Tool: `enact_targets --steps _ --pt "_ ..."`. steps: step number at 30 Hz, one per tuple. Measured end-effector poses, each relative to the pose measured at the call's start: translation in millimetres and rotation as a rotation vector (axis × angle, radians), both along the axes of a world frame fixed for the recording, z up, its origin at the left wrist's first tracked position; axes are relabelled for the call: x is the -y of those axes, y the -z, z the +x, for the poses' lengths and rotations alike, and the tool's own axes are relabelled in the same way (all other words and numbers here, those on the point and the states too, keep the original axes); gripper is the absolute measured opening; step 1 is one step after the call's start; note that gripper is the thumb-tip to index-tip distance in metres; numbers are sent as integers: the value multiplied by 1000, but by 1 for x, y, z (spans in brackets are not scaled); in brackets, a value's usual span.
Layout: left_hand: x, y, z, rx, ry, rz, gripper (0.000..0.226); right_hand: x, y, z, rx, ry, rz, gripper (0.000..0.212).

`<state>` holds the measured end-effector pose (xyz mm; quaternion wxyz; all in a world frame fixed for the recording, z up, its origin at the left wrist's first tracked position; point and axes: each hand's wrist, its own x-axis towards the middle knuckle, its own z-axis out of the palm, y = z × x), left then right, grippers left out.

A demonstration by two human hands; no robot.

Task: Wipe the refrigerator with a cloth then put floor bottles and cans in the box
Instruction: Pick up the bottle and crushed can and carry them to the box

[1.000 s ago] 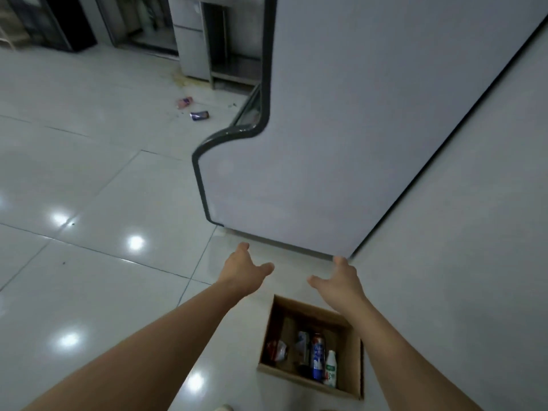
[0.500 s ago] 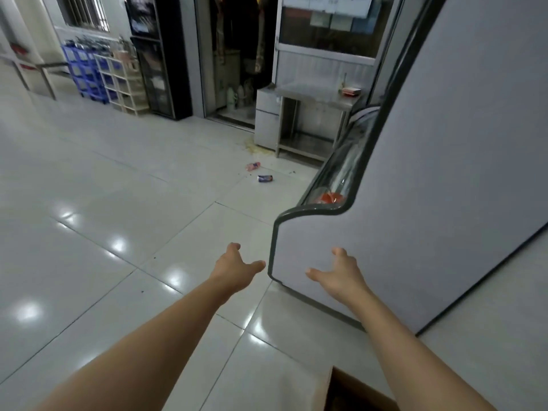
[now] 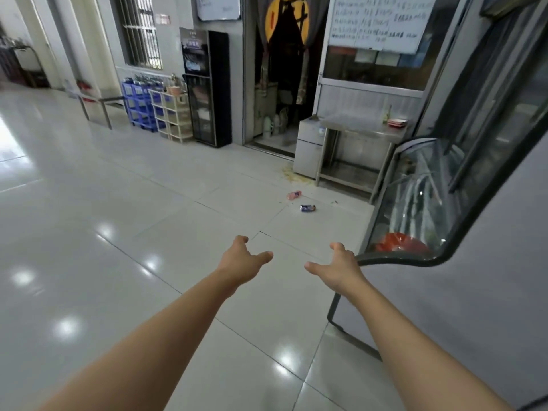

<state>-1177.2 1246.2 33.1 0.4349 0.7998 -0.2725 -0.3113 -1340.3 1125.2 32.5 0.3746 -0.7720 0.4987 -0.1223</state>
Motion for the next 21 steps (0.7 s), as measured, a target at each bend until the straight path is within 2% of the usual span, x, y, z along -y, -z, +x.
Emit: enact_targets --steps 7,16,21 --pt "40 -8 89 -1 -26 -22 79 49 -1 101 19 -30 -18 82" --pt "158 -20 215 29 -34 -19 78 173 -3 233 63 20 3 87" --pt "217 -27 283 11 -34 -41 79 232 -12 295 64 22 0 82"
